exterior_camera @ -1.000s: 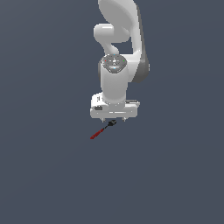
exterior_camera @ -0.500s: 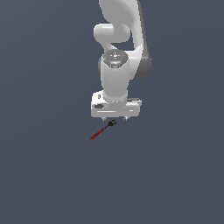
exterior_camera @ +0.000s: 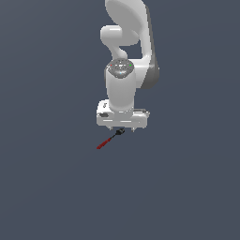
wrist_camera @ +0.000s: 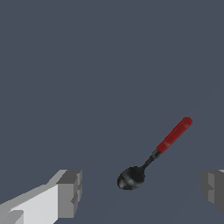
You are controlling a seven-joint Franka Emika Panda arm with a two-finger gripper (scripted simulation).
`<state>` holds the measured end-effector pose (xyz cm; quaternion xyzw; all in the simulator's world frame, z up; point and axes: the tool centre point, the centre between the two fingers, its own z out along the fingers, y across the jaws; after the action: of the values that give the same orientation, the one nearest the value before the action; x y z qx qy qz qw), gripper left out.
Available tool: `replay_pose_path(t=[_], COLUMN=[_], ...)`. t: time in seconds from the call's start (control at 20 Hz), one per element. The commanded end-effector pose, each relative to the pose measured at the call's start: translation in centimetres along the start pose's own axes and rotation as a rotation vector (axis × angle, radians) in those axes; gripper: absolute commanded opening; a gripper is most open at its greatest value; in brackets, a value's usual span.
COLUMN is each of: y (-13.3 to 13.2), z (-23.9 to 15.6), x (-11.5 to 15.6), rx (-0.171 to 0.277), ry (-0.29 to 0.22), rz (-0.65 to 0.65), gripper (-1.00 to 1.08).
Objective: Pick up the object and move it to a goal position.
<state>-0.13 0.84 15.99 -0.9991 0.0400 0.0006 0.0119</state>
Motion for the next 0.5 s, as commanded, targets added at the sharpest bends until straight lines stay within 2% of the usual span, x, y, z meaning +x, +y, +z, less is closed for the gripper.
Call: replay_pose_path(t=[0.0,0.45], y=[0.3,2.2], z=[0.7,4.5], x=[-0.2,-1.1], rx=[0.001,-0.001], ry=[-0.001,-0.001], rz=[0.047,0.306], gripper=[1.00,1.00])
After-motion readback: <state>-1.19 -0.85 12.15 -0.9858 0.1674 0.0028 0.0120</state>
